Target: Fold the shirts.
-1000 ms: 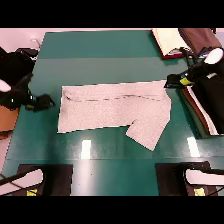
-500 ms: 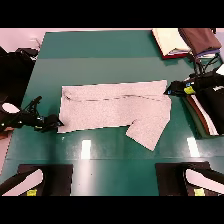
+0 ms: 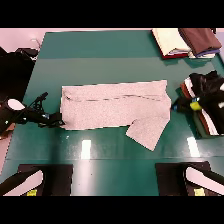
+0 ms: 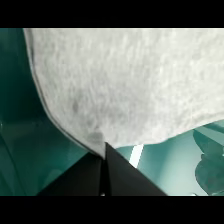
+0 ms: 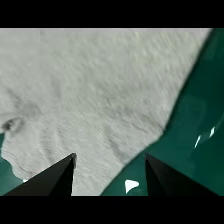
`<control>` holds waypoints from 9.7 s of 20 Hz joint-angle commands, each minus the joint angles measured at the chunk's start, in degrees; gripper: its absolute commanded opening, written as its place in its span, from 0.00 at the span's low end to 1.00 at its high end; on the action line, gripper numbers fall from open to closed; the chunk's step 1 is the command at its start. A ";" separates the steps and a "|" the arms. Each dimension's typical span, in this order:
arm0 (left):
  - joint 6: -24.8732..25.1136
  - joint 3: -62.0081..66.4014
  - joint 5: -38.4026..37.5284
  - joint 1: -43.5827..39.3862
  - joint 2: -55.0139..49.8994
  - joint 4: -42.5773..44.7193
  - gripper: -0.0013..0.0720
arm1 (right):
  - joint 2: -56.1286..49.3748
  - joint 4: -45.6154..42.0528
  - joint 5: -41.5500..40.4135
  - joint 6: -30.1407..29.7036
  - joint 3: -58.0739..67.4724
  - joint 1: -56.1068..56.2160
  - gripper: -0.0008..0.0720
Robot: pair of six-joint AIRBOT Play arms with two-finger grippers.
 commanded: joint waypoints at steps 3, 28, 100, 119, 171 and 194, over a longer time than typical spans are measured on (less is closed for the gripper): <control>-0.07 1.86 -0.07 -0.24 0.02 -0.44 0.04 | -0.90 2.58 -4.02 -2.25 -17.53 -4.22 0.68; -4.17 -1.51 -5.22 -0.24 17.66 8.66 0.04 | 12.37 -14.34 1.81 0.20 0.48 10.97 0.03; -11.61 50.01 3.39 -7.28 -2.49 14.53 0.04 | -29.97 25.73 -29.27 -7.98 45.31 63.71 0.48; -10.12 46.82 2.97 -17.64 -1.62 13.22 0.04 | -28.68 26.34 -16.55 -2.84 16.17 29.73 0.82; -11.54 46.36 2.69 -32.74 -1.60 8.04 0.04 | -4.57 9.53 -6.05 -5.90 39.98 -28.68 0.03; -8.66 46.38 3.85 -32.74 -1.60 7.67 0.05 | 12.83 6.36 -1.31 -0.61 26.99 -10.49 0.80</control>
